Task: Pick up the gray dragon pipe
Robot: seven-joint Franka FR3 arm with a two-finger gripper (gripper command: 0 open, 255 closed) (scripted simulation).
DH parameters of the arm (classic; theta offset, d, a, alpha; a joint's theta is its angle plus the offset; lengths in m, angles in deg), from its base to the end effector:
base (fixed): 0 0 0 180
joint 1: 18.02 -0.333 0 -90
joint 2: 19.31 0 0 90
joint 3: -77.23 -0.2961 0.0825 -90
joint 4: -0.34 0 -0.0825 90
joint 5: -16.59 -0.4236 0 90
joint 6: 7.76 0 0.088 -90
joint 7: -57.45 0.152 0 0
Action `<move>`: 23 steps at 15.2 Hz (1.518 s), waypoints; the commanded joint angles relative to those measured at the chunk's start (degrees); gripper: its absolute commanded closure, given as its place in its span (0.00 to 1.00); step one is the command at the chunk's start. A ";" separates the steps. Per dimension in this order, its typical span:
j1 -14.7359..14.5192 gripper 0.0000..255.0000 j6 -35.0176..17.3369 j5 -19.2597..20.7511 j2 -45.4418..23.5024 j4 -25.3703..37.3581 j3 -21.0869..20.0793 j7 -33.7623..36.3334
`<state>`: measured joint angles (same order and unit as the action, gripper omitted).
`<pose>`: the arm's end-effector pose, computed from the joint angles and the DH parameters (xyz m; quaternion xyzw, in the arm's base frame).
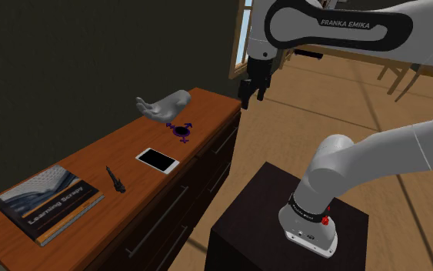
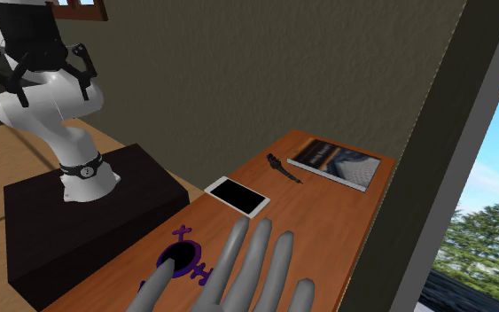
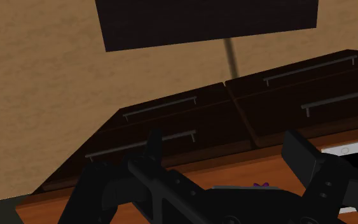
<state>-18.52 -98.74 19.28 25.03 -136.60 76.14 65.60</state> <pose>0.3627 0.0034 0.5114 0.9977 -0.0592 -0.0117 0.0312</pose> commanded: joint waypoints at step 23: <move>-5.05 0.00 -21.82 -4.34 -35.11 13.46 -20.43 26.86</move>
<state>-23.44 -119.64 14.42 -7.87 -124.37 56.47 91.11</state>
